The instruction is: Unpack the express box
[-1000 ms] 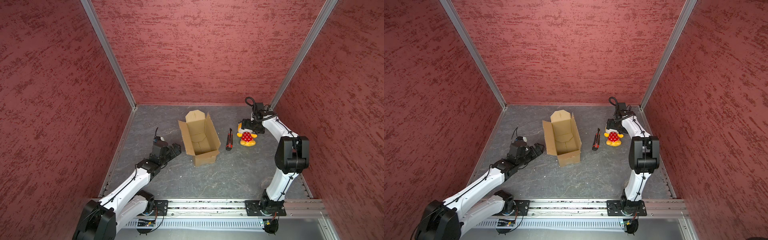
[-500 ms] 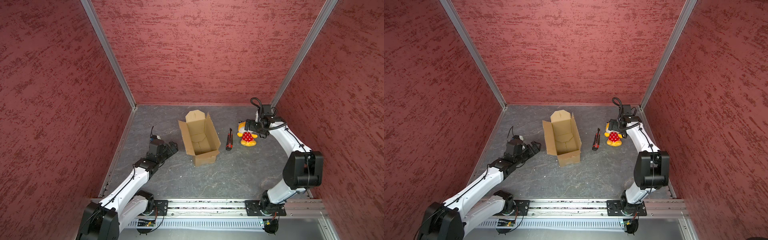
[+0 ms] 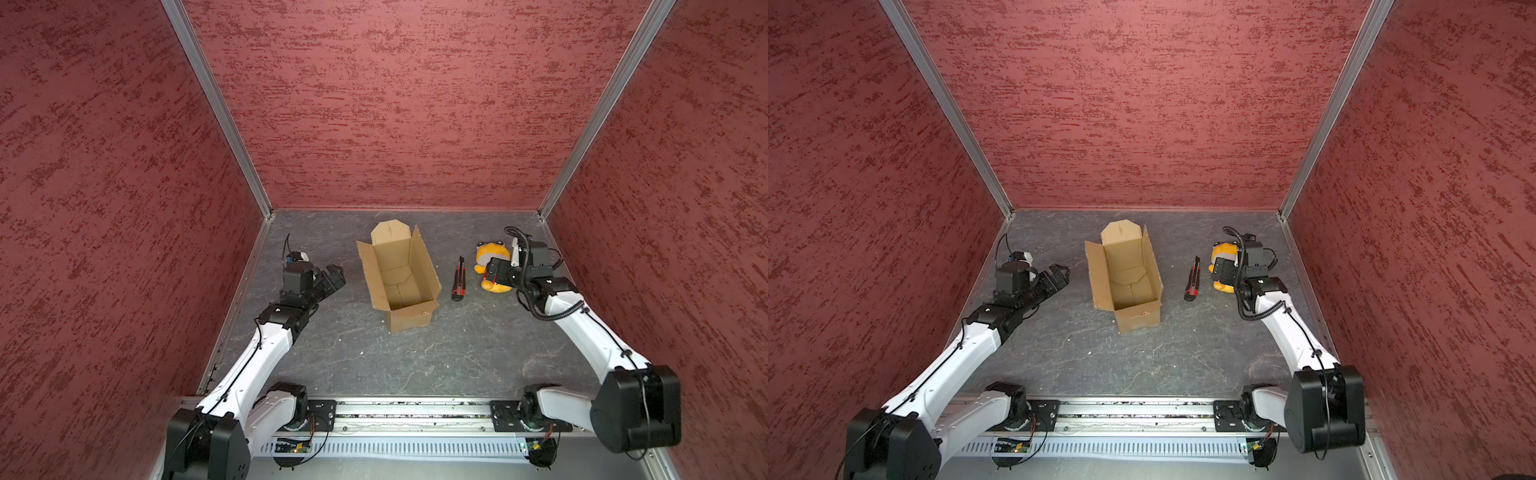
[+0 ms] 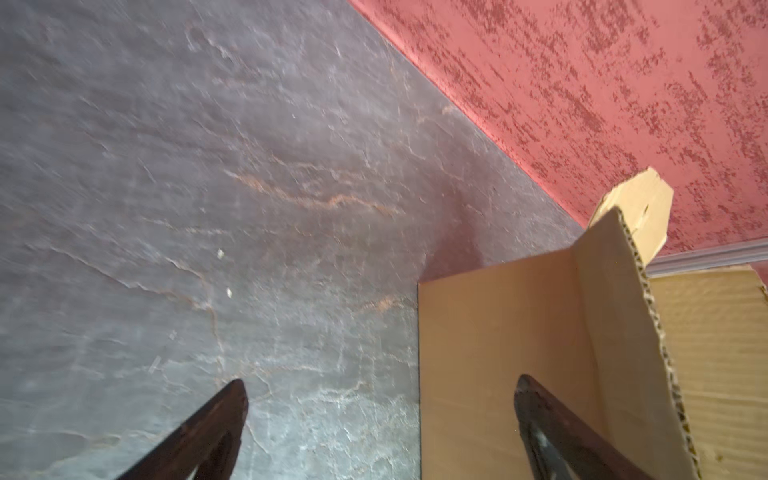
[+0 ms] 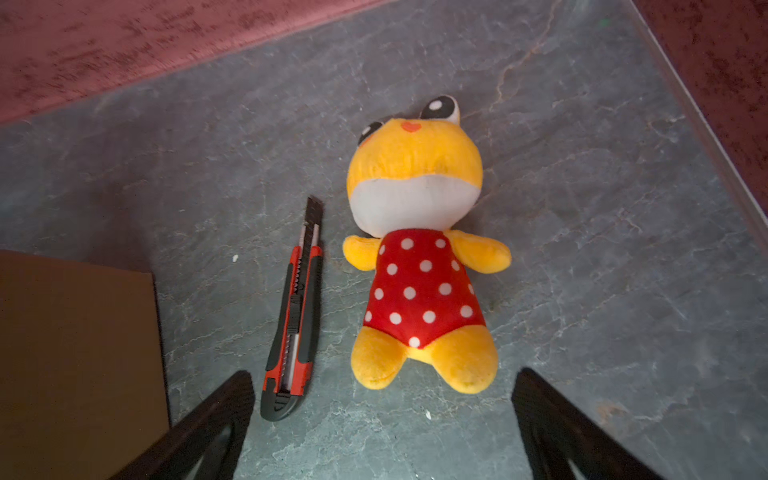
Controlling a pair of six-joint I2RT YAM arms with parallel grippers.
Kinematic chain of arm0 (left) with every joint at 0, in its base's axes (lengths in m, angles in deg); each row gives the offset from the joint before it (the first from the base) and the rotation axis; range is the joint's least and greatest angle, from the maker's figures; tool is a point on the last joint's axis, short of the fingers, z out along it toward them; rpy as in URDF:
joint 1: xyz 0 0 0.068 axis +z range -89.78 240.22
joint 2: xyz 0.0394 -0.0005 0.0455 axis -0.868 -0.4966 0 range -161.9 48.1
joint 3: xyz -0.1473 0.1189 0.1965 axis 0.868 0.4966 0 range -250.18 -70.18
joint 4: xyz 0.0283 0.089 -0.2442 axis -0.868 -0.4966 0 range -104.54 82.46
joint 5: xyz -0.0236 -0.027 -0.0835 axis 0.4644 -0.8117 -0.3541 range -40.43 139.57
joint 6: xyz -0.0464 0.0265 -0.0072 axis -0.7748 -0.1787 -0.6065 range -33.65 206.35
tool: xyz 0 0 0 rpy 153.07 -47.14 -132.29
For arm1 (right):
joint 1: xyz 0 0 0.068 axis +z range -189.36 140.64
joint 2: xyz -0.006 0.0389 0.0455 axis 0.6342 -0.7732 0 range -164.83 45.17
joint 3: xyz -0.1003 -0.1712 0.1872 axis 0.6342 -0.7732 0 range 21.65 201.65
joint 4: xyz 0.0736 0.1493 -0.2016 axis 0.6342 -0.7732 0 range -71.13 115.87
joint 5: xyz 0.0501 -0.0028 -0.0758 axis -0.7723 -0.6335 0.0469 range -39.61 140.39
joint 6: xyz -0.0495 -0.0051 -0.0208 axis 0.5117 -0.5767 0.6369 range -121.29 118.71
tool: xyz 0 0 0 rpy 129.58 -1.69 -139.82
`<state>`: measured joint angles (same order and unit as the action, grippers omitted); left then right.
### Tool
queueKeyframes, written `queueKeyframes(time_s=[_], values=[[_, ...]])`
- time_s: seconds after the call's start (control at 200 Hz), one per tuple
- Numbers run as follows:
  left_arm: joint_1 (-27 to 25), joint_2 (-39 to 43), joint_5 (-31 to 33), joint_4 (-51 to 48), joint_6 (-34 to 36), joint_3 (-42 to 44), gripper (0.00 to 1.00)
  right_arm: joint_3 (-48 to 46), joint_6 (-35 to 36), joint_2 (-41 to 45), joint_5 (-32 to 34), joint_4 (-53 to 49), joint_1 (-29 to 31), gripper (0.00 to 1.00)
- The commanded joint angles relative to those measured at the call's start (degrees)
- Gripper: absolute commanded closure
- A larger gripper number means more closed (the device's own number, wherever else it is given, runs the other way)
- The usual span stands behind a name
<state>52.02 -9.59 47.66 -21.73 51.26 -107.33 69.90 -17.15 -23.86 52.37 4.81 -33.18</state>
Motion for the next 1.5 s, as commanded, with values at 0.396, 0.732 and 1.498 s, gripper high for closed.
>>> queueKeyframes(time_s=[0.396,0.732,1.498], values=[[6.79,2.9,8.69,5.36,19.94,0.32,0.0,-9.91,0.77,16.08,5.0,14.71,6.87,0.01],[13.04,3.95,7.7,21.6,26.24,9.57,0.0,-10.62,1.79,17.27,5.08,17.0,9.09,0.01],[20.38,-19.9,-7.23,62.77,24.96,19.43,0.0,-15.15,1.22,14.79,5.85,23.95,11.62,0.01]])
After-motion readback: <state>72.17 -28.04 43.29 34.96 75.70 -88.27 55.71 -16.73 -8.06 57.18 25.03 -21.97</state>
